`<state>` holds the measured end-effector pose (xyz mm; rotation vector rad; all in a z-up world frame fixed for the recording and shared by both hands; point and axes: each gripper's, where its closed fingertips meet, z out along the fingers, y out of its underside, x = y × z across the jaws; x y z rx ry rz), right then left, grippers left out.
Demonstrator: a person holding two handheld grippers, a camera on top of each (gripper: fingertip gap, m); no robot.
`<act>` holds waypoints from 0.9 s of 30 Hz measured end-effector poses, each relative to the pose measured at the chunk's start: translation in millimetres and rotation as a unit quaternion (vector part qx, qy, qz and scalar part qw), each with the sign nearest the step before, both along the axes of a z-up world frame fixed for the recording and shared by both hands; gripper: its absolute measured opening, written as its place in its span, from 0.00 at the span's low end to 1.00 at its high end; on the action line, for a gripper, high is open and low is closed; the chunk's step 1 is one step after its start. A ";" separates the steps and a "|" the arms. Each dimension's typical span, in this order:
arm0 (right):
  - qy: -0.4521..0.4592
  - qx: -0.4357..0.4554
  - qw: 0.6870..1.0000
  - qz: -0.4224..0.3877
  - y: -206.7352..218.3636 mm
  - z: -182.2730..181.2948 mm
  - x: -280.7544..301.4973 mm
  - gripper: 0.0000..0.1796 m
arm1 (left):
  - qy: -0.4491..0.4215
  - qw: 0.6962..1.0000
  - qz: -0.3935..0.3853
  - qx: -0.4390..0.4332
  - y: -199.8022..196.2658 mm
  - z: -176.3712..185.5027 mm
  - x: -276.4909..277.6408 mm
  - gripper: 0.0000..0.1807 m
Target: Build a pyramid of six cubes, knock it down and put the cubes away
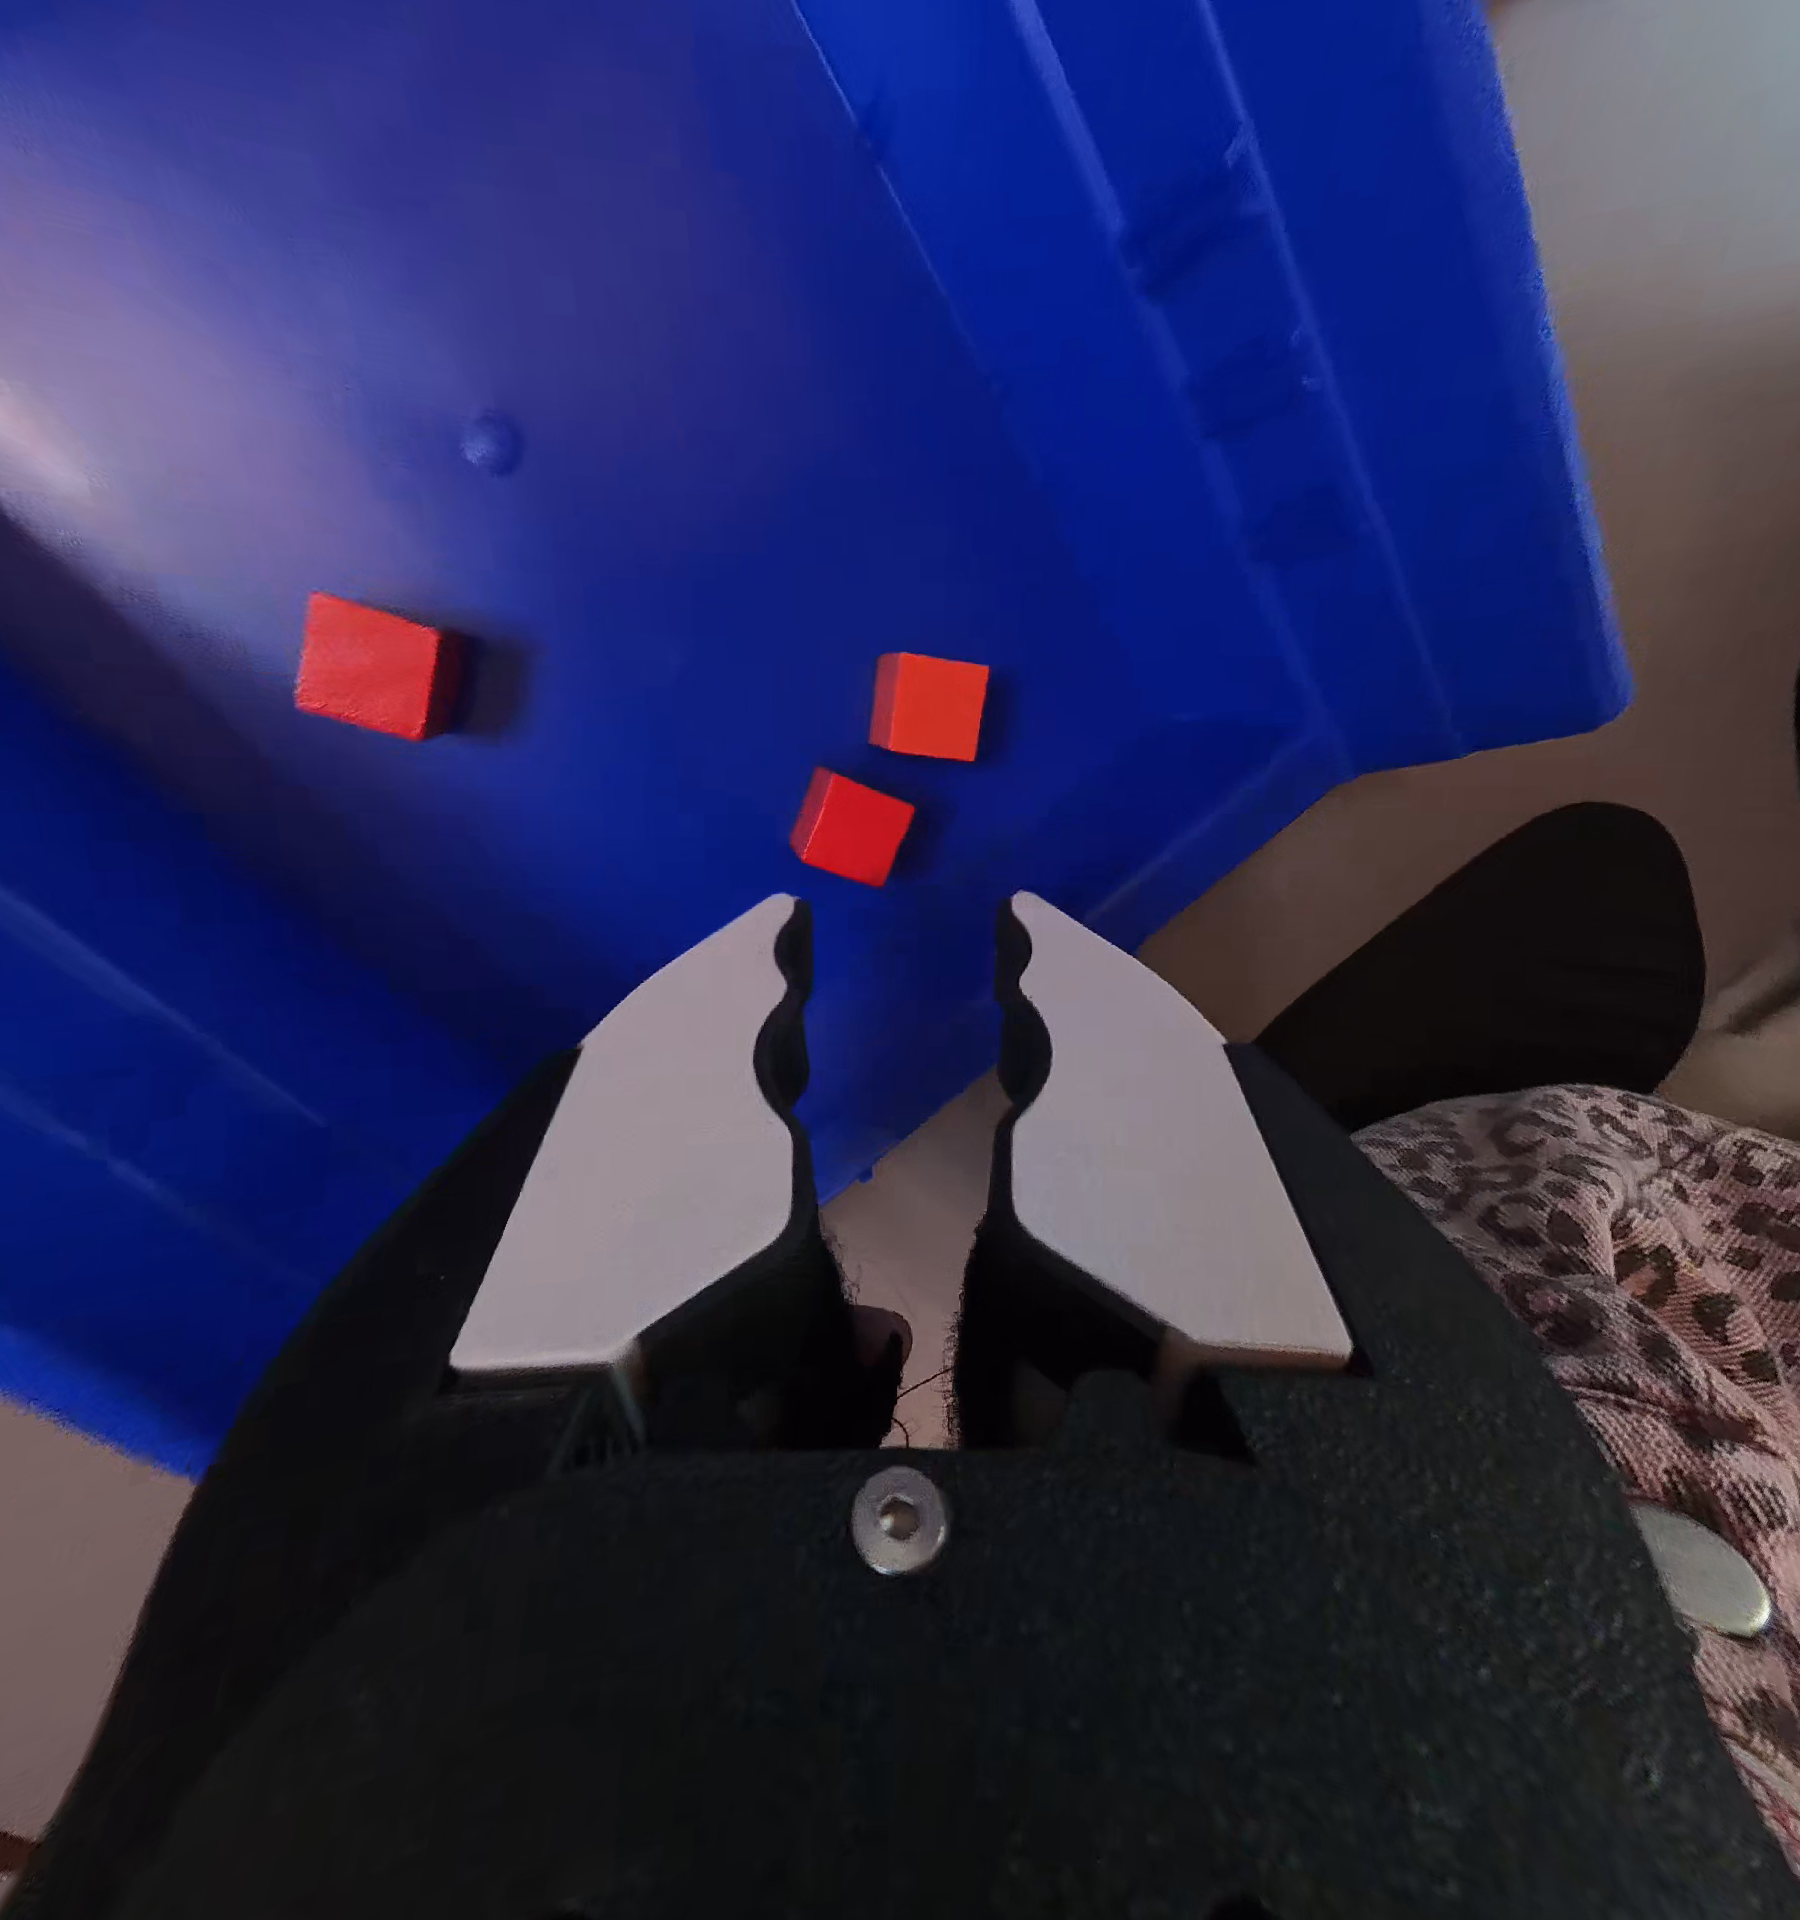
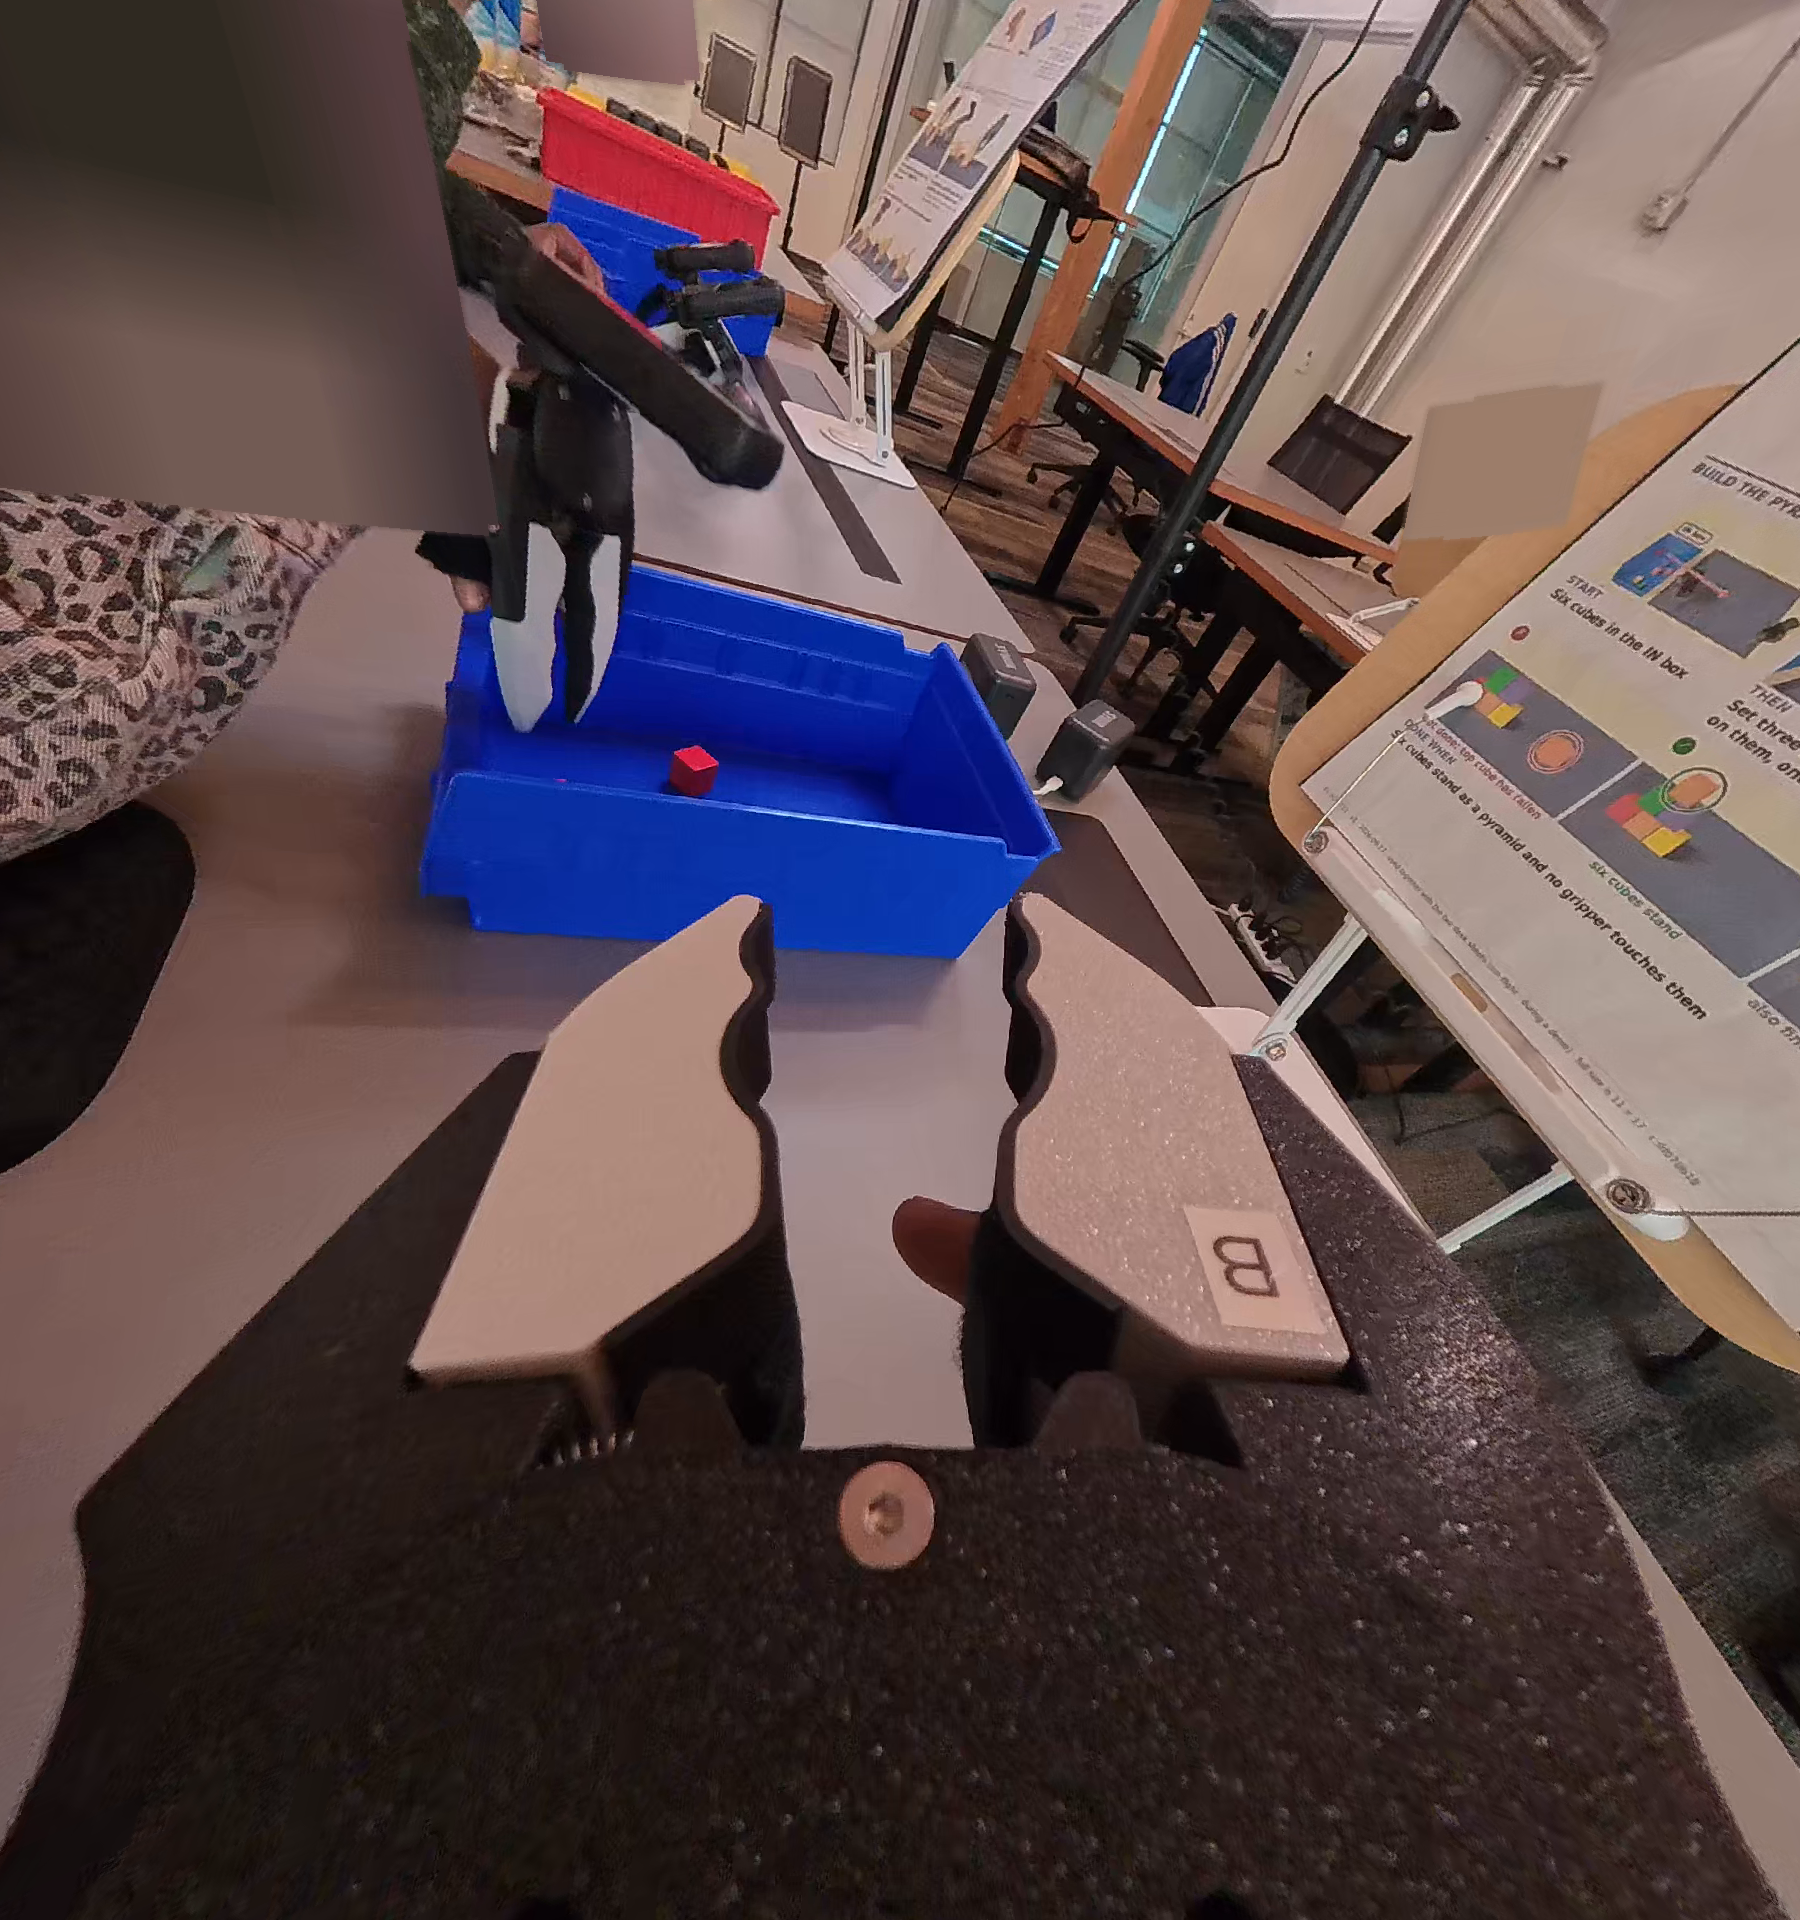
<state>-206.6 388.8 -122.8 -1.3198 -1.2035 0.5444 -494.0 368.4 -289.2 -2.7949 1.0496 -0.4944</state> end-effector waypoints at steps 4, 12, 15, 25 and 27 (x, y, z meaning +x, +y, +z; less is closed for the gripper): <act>0.004 0.004 1.000 -0.001 -0.7 2.5 1.8 0.23 | 0.028 0.998 -0.018 -0.059 -1.3 -23.8 4.3 0.18; 0.015 0.004 1.000 -0.009 2.7 3.6 9.0 0.23 | 0.036 0.991 -0.037 -0.124 -4.2 -46.1 5.9 0.14; 0.015 0.005 1.000 -0.006 2.2 3.7 7.5 0.23 | 0.035 0.992 -0.045 -0.111 -1.5 -45.2 2.5 0.14; 0.231 -0.093 0.964 0.090 -11.5 55.0 -2.2 0.18 | -0.169 0.945 -0.118 0.255 38.9 72.2 49.7 0.13; 0.226 -0.129 0.959 0.111 -13.9 50.6 -11.0 0.18 | -0.236 0.907 -0.184 0.296 29.1 98.6 80.4 0.13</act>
